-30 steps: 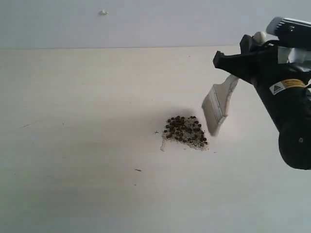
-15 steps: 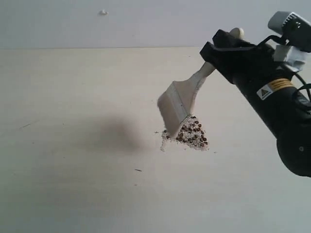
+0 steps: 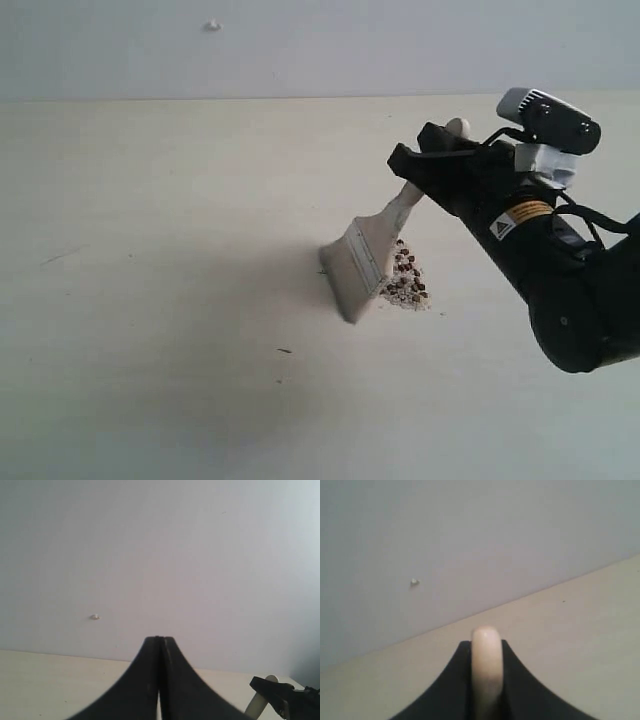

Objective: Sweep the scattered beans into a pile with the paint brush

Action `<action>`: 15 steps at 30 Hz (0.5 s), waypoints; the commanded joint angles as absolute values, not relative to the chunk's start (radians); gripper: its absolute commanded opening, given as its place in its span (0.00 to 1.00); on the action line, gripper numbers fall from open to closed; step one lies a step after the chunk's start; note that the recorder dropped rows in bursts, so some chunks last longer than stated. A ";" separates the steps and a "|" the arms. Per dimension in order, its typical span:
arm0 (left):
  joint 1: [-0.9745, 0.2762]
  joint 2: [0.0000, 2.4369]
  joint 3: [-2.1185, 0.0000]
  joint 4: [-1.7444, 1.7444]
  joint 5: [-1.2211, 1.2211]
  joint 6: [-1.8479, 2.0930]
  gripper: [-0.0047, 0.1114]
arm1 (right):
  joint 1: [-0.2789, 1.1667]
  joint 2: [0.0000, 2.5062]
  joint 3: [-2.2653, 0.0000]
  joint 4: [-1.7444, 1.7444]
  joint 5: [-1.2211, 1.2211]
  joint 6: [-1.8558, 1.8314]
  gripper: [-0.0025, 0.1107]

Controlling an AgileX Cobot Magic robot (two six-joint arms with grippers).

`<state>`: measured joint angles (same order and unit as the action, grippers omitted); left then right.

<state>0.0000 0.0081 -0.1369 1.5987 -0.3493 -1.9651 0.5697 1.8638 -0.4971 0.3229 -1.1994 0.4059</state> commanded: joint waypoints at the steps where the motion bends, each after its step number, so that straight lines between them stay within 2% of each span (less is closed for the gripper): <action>1: 0.001 0.010 -0.136 1.597 -0.355 -1.965 0.04 | 0.570 1.864 -0.505 0.358 -1.221 0.361 0.02; 15: 0.001 0.010 -0.136 1.597 -0.355 -1.965 0.04 | 0.570 1.791 -0.507 0.335 -1.221 0.412 0.02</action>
<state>0.0000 0.0081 -0.1369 1.5987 -0.3493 -1.9651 0.5697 1.8280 -0.5012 0.3451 -1.2063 0.4105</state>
